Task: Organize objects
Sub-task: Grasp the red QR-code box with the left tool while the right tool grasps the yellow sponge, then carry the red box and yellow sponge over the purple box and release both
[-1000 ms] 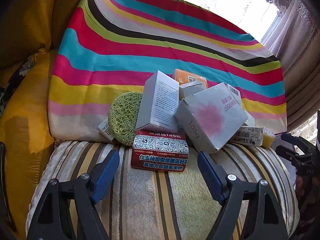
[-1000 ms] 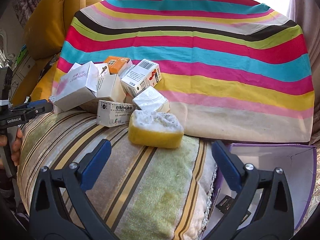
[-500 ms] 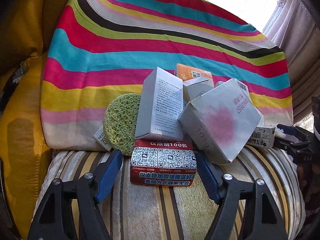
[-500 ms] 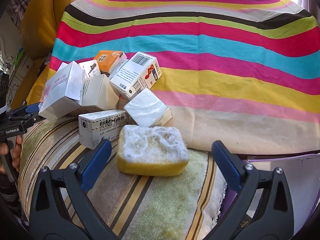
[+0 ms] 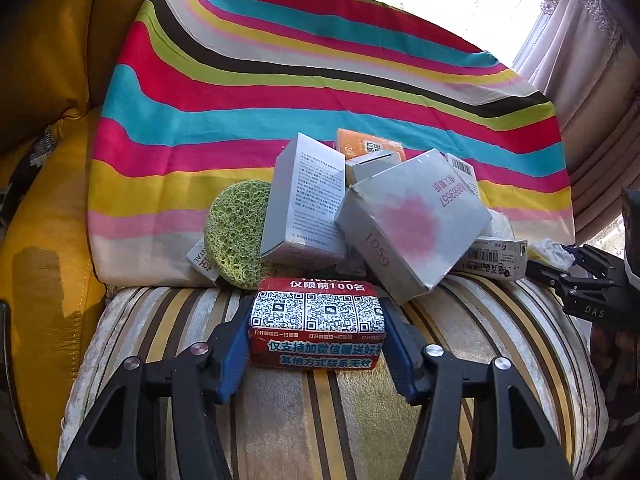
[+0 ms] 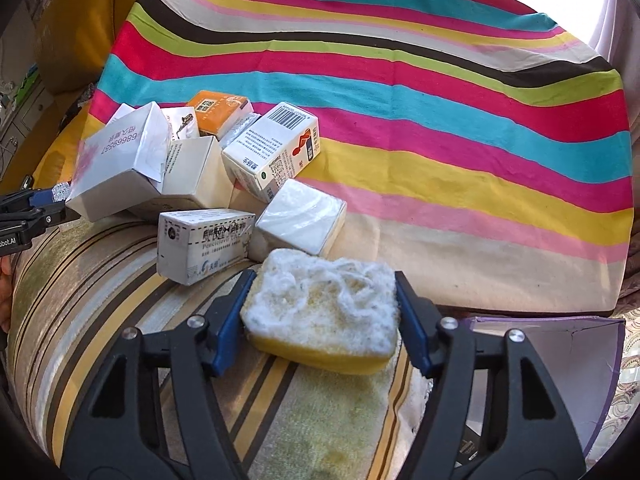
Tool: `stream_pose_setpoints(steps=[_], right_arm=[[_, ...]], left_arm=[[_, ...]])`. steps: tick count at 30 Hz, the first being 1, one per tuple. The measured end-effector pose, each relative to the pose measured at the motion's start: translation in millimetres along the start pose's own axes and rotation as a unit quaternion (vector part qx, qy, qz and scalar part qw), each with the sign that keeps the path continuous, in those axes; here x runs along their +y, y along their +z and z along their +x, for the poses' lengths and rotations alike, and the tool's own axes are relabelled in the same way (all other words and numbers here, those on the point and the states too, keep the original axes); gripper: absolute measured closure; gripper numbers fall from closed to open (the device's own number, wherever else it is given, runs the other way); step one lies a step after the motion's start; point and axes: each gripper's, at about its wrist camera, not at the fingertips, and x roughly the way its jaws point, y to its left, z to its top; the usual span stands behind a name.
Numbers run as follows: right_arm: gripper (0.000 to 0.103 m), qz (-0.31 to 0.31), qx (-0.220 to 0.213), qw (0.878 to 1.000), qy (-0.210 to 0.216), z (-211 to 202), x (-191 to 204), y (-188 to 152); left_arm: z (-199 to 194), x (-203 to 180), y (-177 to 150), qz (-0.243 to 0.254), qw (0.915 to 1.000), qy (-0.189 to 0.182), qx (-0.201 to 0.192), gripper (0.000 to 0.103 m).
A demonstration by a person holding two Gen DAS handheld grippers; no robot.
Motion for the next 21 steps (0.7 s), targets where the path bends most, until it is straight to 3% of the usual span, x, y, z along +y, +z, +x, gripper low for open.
stream_pose_setpoints(steps=[7, 21], right_arm=[[0.033, 0.001, -0.022, 1.0, -0.015, -21, 4, -15], [0.033, 0.025, -0.065, 0.993, -0.097, -69, -6, -55]], left_arm=[[-23, -15, -19, 0.008, 0.9995, -0.02, -0.024, 0.044], [-39, -90, -38, 0.074, 0.993, -0.083, -0.042, 0.044]])
